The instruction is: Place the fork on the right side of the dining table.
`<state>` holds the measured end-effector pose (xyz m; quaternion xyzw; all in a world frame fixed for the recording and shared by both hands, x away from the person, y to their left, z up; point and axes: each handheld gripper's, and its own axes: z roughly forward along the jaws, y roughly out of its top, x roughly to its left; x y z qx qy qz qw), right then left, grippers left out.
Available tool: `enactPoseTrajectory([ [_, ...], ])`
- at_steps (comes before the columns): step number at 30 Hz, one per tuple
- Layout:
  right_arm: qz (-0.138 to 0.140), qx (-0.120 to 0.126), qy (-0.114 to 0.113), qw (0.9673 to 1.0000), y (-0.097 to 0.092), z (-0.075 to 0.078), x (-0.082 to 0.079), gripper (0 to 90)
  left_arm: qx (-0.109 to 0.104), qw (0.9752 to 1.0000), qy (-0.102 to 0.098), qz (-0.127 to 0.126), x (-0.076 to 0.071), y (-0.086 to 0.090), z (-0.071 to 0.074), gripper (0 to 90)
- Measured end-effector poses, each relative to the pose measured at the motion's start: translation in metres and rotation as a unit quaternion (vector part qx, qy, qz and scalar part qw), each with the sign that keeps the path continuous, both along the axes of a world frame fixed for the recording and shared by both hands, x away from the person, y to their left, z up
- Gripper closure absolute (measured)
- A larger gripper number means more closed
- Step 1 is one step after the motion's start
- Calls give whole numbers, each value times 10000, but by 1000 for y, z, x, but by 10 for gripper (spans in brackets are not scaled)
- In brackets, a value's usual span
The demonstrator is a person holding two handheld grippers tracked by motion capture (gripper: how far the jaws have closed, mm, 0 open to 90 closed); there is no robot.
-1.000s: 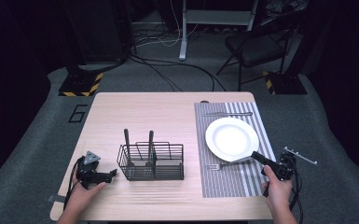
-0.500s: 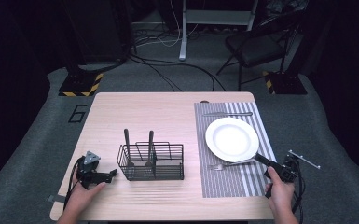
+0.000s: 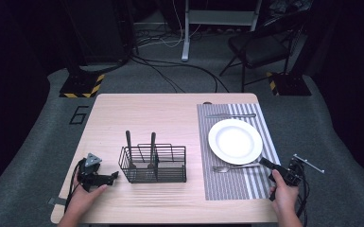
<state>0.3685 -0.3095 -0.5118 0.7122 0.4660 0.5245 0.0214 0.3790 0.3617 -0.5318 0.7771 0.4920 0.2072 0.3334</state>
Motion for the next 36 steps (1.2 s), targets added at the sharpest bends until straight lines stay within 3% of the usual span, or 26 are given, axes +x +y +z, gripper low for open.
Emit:
enactPoseTrajectory([
  [18, -14, -105, 193, 9998, -4, -11, 5, 763, 1, 10000, -2, 2, 0, 0, 0, 1],
  [21, -74, -12, 273, 9996, -4, -10, 5, 748, 1, 10000, 3, 2, 0, 0, 0, 2],
  [31, -230, -438, 161, 9986, -9, -7, 3, 708, 0, 10000, -1, 1, 0, 0, 0, 2],
  [36, -314, -494, 82, 9983, -10, -3, 0, 679, 0, 10000, 0, 0, 0, 0, 0, 2],
])
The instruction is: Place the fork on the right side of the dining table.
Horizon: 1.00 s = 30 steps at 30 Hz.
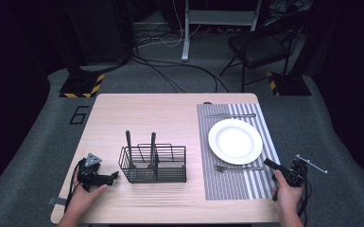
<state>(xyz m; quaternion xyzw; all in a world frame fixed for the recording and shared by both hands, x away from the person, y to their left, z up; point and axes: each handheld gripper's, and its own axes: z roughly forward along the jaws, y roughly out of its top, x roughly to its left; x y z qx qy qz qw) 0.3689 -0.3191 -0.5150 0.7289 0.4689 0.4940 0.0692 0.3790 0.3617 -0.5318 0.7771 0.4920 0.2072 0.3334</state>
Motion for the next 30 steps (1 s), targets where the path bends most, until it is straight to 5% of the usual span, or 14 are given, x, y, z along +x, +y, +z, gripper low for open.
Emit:
enactPoseTrajectory([
  [11, 249, -514, -339, 9978, 12, 22, -4, 629, 0, 10000, 1, 1, 0, 0, 0, 2],
  [17, 619, -911, -447, 9929, 27, 35, -5, 593, 0, 10000, 0, 1, 0, 0, 0, 2],
  [23, 1037, -1260, -575, 9849, 49, 50, -5, 562, 0, 10000, 1, 0, 0, 0, 0, 2],
  [24, 1205, -1374, -627, 9812, 58, 55, -6, 555, 0, 10000, -1, 1, 0, 0, 0, 2],
  [26, 1294, -1424, -648, 9792, 62, 56, -6, 550, 1, 10000, 0, 0, 0, 0, 0, 2],
  [27, 1490, -1505, -702, 9748, 70, 58, -5, 541, 1, 10000, 0, -1, 0, 0, 0, 2],
  [29, 1578, -1522, -701, 9732, 74, 59, -5, 541, 1, 10000, 0, 0, 0, 0, 0, 2],
  [30, 1723, -1604, -720, 9692, 82, 59, -5, 539, 2, 10000, 1, -1, 0, 0, 0, 2],
])
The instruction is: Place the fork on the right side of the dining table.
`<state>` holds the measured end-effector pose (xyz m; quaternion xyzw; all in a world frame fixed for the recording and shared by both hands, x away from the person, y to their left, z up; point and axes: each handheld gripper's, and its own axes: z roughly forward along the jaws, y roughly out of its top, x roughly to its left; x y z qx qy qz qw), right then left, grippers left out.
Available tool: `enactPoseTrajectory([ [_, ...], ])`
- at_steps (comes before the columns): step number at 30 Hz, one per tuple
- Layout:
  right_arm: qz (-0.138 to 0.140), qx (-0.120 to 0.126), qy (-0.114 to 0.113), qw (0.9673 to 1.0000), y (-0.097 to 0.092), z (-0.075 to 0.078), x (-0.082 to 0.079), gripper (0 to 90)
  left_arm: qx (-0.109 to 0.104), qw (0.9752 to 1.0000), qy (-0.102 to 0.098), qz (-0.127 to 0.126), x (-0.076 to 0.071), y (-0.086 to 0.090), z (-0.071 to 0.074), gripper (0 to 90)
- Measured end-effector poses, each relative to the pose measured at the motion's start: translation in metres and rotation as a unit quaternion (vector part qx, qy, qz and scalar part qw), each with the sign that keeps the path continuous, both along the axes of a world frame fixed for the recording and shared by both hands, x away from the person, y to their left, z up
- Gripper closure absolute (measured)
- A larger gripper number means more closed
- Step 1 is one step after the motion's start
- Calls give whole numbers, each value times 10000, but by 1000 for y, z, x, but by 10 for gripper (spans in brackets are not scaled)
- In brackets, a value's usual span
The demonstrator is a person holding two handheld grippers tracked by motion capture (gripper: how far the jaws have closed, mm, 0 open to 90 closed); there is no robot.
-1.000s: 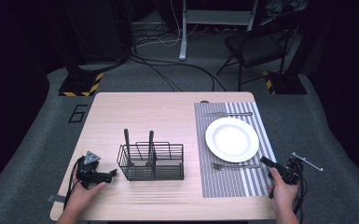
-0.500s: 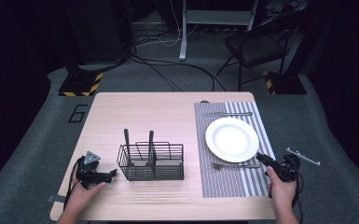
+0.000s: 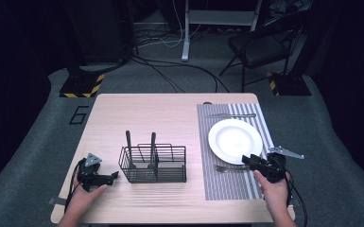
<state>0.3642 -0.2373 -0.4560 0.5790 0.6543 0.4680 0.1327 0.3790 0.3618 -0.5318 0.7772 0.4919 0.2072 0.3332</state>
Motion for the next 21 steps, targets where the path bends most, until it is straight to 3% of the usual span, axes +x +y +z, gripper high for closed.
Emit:
enactPoseTrajectory([
  [5, 241, -113, -17, 9996, 12, -1, 0, 531, -1, 10000, 0, 1, 0, 0, 0, 1],
  [12, 734, -404, -128, 9964, 36, -5, -3, 511, 0, 10000, 0, 1, 0, 0, 0, 2],
  [16, 1131, -845, -408, 9891, 53, -15, -6, 493, -2, 10000, -2, 2, 0, 0, 0, 2],
  [18, 1313, -971, -458, 9855, 60, -20, -7, 488, -2, 10000, -1, 2, 0, 0, 0, 2],
  [19, 1313, -971, -458, 9855, 60, -20, -7, 488, -1, 10000, -2, 2, 0, 0, 0, 2],
  [20, 1397, -1061, -474, 9834, 64, -23, -8, 481, -2, 10000, 0, 3, 0, 0, 0, 2],
  [21, 1634, -1217, -515, 9777, 73, -29, -8, 467, -1, 10000, -1, 2, 0, 0, 0, 2],
])
